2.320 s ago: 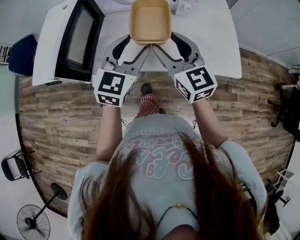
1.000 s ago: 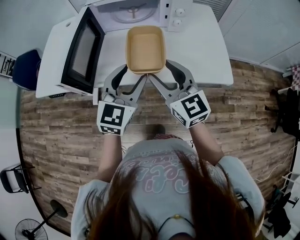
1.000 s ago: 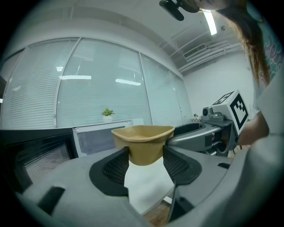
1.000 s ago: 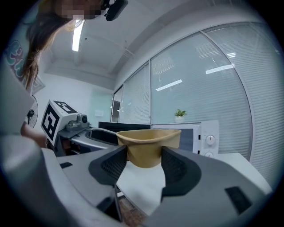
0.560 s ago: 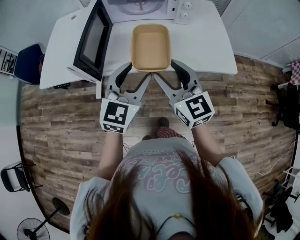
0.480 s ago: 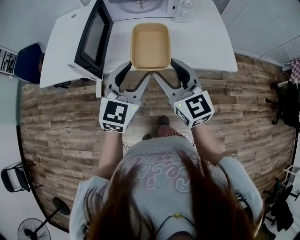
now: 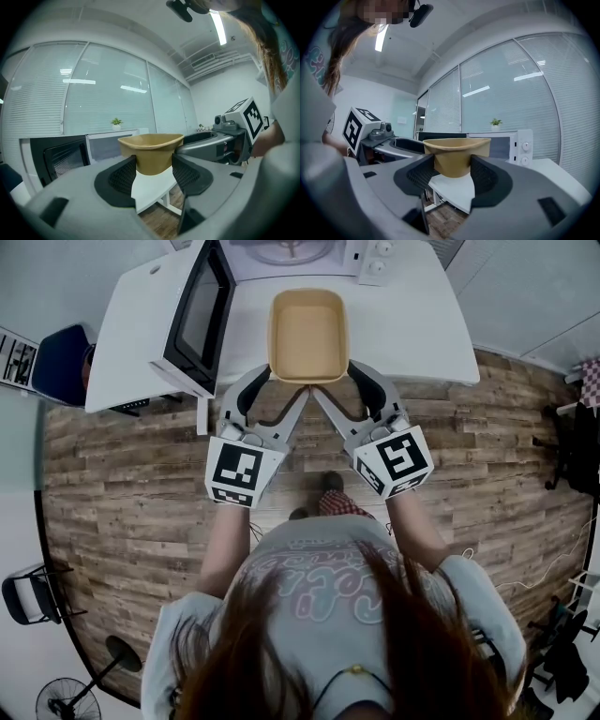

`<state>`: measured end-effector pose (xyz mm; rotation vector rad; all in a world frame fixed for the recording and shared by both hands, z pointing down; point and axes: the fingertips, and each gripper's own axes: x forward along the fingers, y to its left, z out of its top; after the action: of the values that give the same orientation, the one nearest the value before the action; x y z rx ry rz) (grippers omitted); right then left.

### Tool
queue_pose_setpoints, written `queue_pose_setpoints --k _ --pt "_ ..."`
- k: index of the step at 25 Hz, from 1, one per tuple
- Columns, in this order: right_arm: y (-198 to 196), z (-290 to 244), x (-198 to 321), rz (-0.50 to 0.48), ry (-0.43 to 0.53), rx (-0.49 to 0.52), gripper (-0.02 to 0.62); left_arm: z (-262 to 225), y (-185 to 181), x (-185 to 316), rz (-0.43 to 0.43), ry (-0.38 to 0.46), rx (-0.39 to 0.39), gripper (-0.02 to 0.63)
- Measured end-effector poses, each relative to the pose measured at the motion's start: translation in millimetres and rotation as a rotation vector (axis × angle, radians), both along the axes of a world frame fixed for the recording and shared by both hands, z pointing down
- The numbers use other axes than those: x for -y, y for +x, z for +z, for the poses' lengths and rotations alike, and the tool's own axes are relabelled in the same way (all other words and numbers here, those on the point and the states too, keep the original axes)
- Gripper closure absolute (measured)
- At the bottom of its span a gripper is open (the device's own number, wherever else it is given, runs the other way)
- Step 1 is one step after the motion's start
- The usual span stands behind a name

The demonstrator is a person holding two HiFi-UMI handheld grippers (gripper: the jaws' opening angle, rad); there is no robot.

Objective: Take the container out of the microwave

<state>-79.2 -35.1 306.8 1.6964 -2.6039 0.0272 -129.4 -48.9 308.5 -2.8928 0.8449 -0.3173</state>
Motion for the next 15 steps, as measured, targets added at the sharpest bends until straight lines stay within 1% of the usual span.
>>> queue_pose_setpoints --k 5,15 --pt "0 -2 2 0.003 0.004 -0.031 0.351 0 1 3 0.0 -0.006 -0.009 0.368" --pt "8 -4 14 -0.003 0.006 -0.019 0.351 -3 9 14 -0.005 0.002 -0.004 0.368"
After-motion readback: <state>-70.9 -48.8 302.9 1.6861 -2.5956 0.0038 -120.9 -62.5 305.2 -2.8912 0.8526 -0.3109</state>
